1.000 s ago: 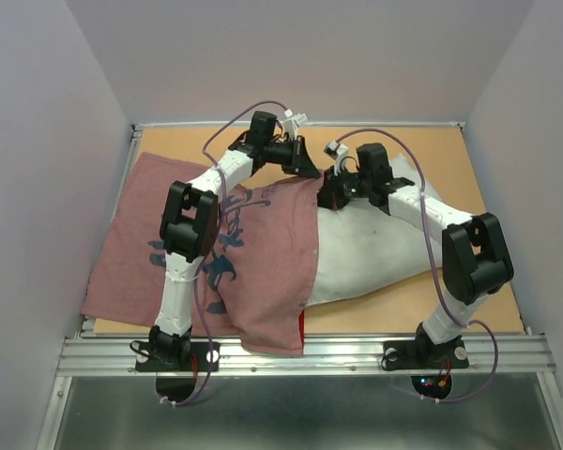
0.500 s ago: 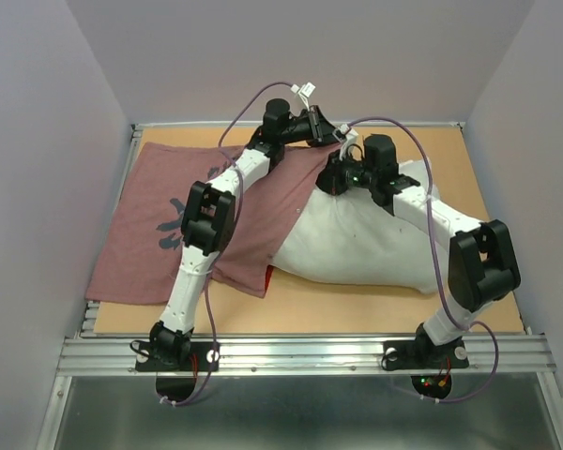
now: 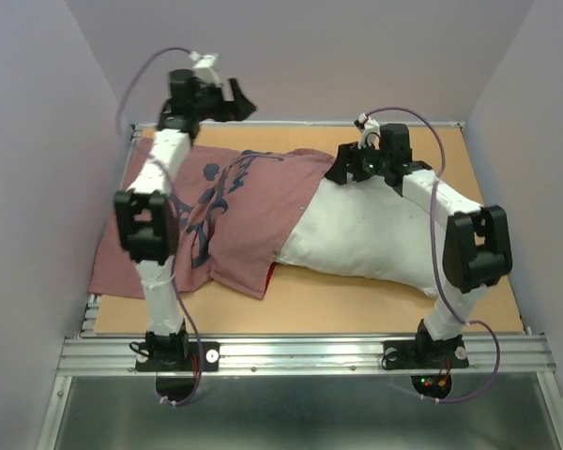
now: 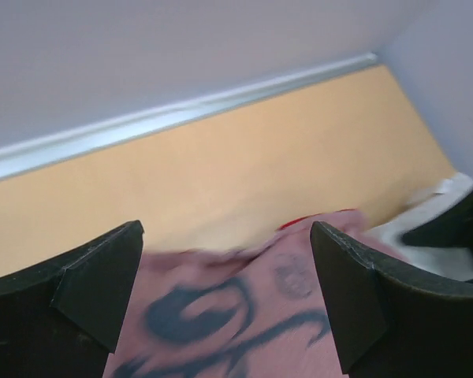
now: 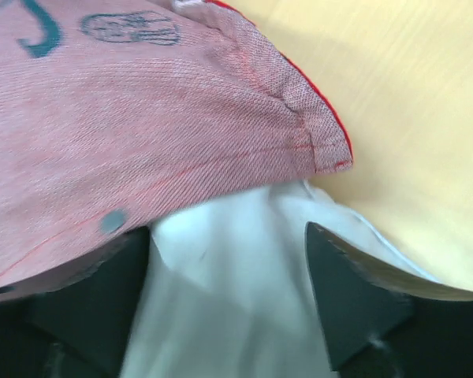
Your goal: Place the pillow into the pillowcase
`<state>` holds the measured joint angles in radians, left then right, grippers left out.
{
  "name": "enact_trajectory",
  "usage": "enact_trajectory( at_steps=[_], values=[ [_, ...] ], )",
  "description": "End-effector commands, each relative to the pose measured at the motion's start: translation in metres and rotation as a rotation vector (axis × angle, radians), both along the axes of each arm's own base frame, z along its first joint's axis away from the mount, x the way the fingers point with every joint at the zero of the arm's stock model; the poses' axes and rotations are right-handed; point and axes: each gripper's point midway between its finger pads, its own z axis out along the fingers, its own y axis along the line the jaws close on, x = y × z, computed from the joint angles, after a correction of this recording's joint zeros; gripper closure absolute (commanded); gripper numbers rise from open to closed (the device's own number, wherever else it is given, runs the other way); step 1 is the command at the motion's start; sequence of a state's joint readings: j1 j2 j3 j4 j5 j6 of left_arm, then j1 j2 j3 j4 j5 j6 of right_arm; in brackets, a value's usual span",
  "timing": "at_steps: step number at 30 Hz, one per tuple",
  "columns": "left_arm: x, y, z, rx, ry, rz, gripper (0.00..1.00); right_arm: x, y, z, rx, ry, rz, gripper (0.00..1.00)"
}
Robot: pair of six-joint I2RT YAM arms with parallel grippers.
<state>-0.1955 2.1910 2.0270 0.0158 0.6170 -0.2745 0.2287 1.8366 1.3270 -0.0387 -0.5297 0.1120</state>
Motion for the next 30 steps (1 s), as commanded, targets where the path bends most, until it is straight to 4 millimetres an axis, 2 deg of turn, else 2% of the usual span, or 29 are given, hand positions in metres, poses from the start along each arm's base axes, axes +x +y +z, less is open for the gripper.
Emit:
enact_trajectory(
  at_steps=[1, 2, 3, 4, 5, 6, 7, 9, 10, 11, 12, 13, 14, 15, 16, 17, 18, 19, 21, 25, 26, 30],
  values=[
    [-0.086, 0.09, 0.138, 0.269, -0.365, 0.05, 0.01, -0.044, 0.0, 0.112, -0.03, -0.257, 0.132, 0.1],
    [-0.101, 0.094, 0.136, 0.326, -0.378, 0.035, 0.01, -0.058, 0.001, 0.112, -0.043, -0.243, 0.158, 0.1],
    [-0.114, 0.101, 0.106, 0.413, -0.351, 0.014, 0.01, -0.068, 0.004, 0.114, -0.08, -0.272, 0.205, 0.1],
    [-0.128, 0.105, 0.128, 0.439, -0.41, 0.022, 0.01, -0.079, 0.008, 0.114, -0.106, -0.277, 0.236, 0.1],
    [-0.159, 0.11, 0.115, 0.476, -0.397, 0.006, 0.01, -0.101, 0.019, 0.108, -0.158, -0.284, 0.292, 0.1],
    [-0.175, 0.112, 0.107, 0.51, -0.398, -0.018, 0.01, -0.113, 0.026, 0.104, -0.183, -0.29, 0.328, 0.1],
    [-0.208, 0.116, 0.089, 0.601, -0.418, -0.1, 0.01, -0.139, 0.048, 0.098, -0.203, -0.3, 0.41, 0.09],
    [-0.248, 0.11, 0.076, 0.666, -0.48, -0.232, 0.01, -0.165, 0.054, 0.072, -0.312, -0.326, 0.466, 0.09],
    [-0.274, 0.11, 0.066, 0.692, -0.503, -0.255, 0.01, -0.181, 0.068, 0.063, -0.37, -0.353, 0.504, 0.08],
    [-0.288, 0.108, 0.058, 0.725, -0.525, -0.294, 0.01, -0.19, 0.073, 0.054, -0.401, -0.36, 0.526, 0.08],
    [-0.305, 0.104, 0.034, 0.764, -0.51, -0.369, 0.01, -0.197, 0.072, 0.035, -0.444, -0.34, 0.546, 0.07],
    [-0.321, 0.102, 0.018, 0.806, -0.506, -0.423, 0.02, -0.201, 0.074, 0.026, -0.471, -0.337, 0.558, 0.02],
    [-0.342, 0.103, 0.01, 0.873, -0.557, -0.476, 0.02, -0.2, 0.076, 0.018, -0.506, -0.353, 0.547, 0.0],
    [-0.358, 0.095, -0.004, 0.924, -0.587, -0.547, 0.03, -0.198, 0.075, 0.011, -0.542, -0.362, 0.547, 0.0],
    [-0.37, 0.096, -0.017, 0.968, -0.614, -0.595, 0.03, -0.198, 0.074, 0.003, -0.576, -0.364, 0.546, 0.0],
    [-0.39, 0.098, -0.039, 0.995, -0.64, -0.638, 0.03, -0.199, 0.073, -0.013, -0.612, -0.347, 0.558, 0.0],
    [-0.399, 0.095, -0.049, 1.047, -0.708, -0.7, 0.03, -0.193, 0.072, -0.016, -0.641, -0.361, 0.537, 0.0],
    [-0.41, 0.097, -0.068, 1.071, -0.733, -0.739, 0.03, -0.193, 0.074, -0.024, -0.66, -0.356, 0.542, 0.0],
    [-0.415, 0.097, -0.082, 1.114, -0.781, -0.784, 0.03, -0.185, 0.077, -0.027, -0.684, -0.379, 0.516, 0.0],
    [-0.413, 0.094, -0.116, 1.224, -0.896, -0.91, 0.03, -0.188, 0.088, -0.04, -0.678, -0.345, 0.535, 0.0],
    [-0.41, 0.089, -0.12, 1.238, -0.933, -0.932, 0.03, -0.195, 0.094, -0.043, -0.669, -0.345, 0.56, 0.0],
    [-0.408, 0.08, -0.145, 1.304, -1.047, -1.052, 0.03, -0.204, 0.096, -0.065, -0.691, -0.302, 0.596, 0.0]
  ],
)
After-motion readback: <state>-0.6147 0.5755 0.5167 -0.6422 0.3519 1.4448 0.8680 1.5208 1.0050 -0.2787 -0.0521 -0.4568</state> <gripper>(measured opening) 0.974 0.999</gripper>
